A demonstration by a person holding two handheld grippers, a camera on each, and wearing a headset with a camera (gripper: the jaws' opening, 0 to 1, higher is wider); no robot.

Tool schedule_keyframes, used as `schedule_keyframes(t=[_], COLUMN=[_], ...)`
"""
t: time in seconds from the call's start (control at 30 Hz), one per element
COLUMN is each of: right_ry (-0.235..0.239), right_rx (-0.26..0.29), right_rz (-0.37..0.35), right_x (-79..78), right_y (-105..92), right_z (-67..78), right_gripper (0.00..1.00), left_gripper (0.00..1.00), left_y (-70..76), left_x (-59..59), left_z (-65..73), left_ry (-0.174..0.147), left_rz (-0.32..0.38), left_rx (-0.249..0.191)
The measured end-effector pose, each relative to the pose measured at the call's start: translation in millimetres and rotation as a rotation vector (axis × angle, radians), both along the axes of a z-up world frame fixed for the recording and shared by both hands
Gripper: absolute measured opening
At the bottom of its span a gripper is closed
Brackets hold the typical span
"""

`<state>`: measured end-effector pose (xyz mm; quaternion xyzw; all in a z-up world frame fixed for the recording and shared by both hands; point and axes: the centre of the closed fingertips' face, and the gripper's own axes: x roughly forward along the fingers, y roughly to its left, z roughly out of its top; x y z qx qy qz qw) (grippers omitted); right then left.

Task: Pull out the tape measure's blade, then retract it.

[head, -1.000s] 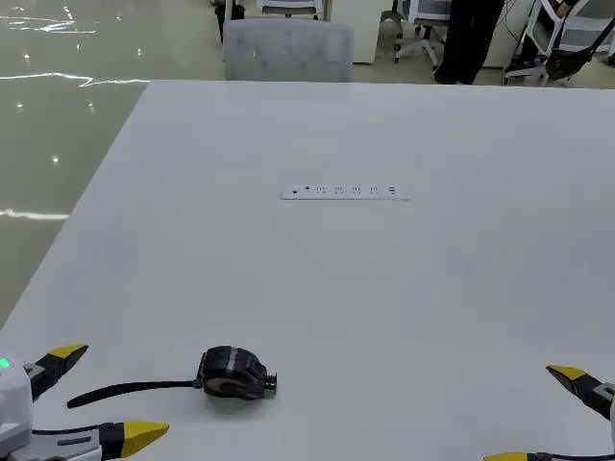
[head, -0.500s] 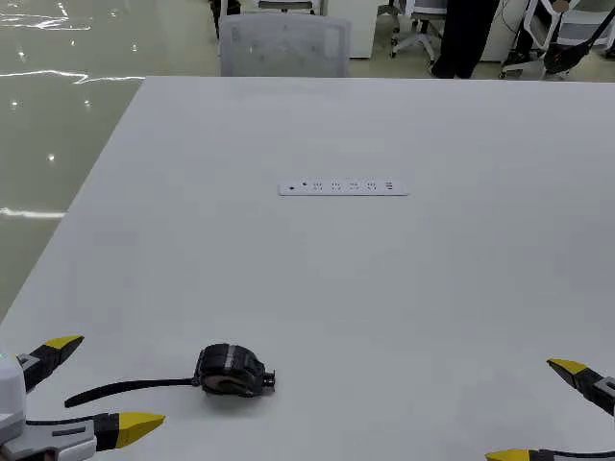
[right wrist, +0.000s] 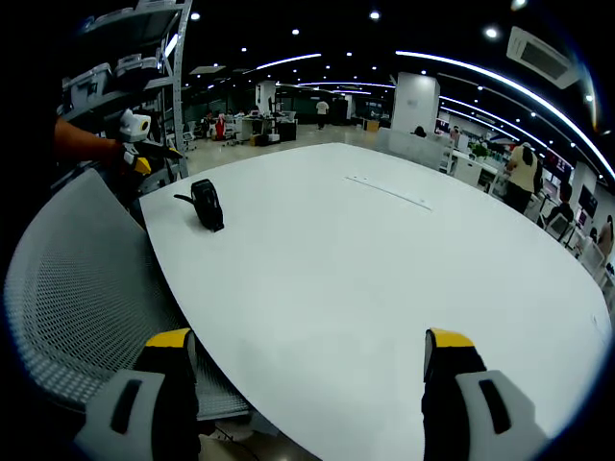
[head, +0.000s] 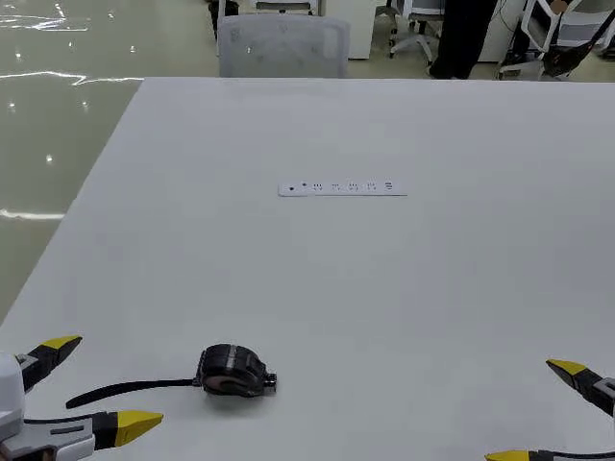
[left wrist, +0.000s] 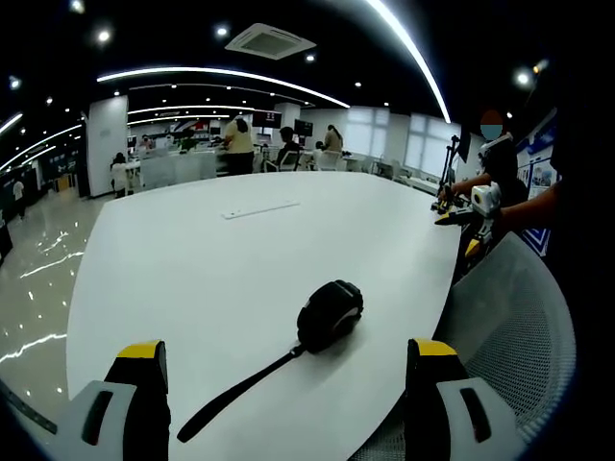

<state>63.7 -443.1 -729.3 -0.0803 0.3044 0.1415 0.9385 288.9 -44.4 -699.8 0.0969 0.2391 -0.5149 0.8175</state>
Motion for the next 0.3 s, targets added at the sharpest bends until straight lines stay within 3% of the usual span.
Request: schedule_keyframes(t=[0.3], right_ry=[0.011], right_rx=[-0.004], right_rz=[0.000], right_x=[-1.4], right_y=[-1.9], right_z=[-1.1], right_gripper=[1.00], left_gripper=[1.00], left_y=[-1.7], left_x=[0.9], left_z=[0.4], left_ry=[0.004], left_rz=[0.000], left_rx=[0.000])
